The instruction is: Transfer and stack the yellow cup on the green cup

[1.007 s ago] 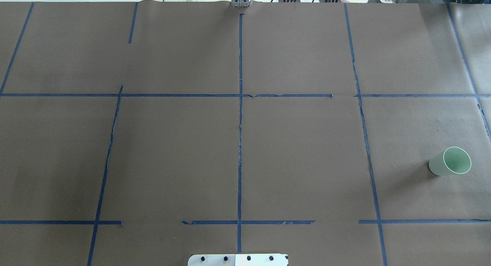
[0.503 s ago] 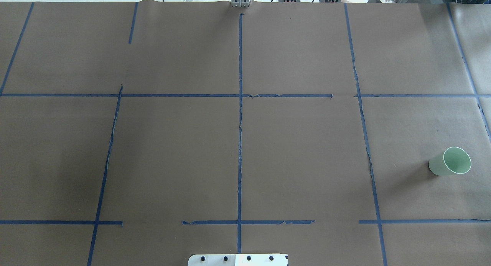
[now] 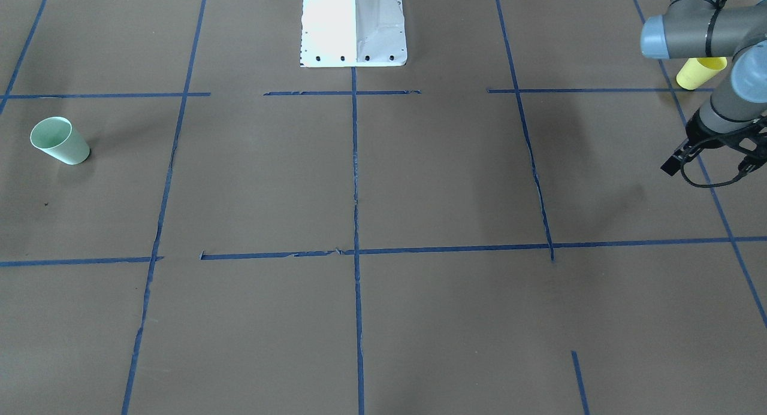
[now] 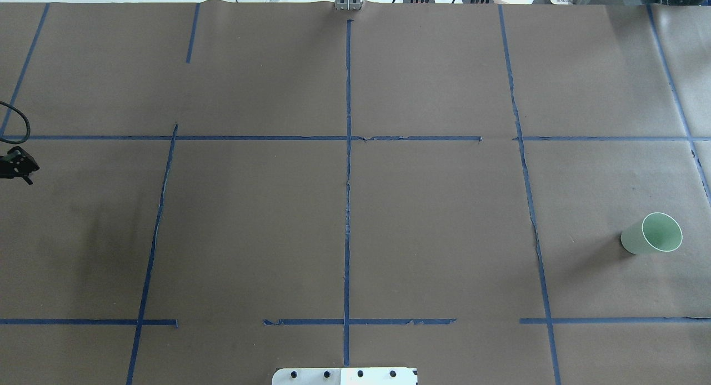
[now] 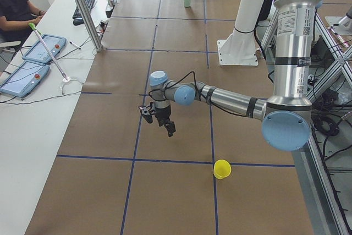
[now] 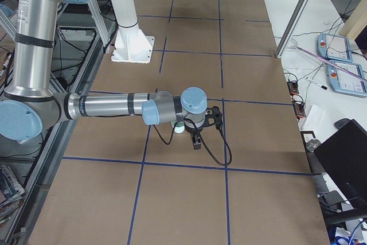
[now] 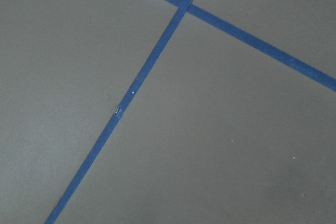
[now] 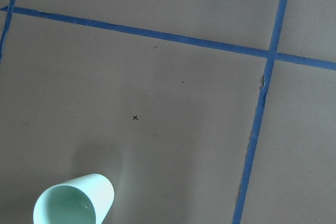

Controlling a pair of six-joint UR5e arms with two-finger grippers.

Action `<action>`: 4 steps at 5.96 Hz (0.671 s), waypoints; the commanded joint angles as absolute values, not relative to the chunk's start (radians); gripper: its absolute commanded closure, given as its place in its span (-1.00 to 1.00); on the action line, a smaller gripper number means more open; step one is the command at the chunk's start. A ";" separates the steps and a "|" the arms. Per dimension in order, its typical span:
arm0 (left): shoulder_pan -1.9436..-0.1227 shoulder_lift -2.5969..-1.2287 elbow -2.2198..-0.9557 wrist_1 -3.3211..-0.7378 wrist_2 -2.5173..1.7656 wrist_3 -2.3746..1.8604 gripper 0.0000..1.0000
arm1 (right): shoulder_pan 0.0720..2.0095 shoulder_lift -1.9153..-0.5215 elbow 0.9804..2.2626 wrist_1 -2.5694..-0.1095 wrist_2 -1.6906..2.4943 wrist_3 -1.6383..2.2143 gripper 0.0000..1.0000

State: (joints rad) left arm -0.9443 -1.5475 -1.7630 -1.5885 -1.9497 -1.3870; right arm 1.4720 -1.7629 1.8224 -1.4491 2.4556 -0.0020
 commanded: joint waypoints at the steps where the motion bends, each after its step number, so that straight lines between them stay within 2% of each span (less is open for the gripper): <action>1: -0.745 -1.546 -1.807 -1.420 -1.766 -1.803 -1.00 | 1.457 -1.776 1.824 -1.448 2.482 -0.005 -1.00; 2: -0.727 -1.514 -1.813 -1.390 -1.705 -1.985 -1.00 | 1.439 -1.776 1.825 -1.445 2.482 -0.003 -1.00; 3: -0.697 -1.494 -1.815 -1.317 -1.647 -2.201 -0.88 | 1.428 -1.776 1.828 -1.445 2.482 -0.002 -1.00; 4: -0.649 -1.493 -1.822 -1.154 -1.631 -2.347 -0.91 | 1.418 -1.775 1.830 -1.443 2.482 -0.002 -1.00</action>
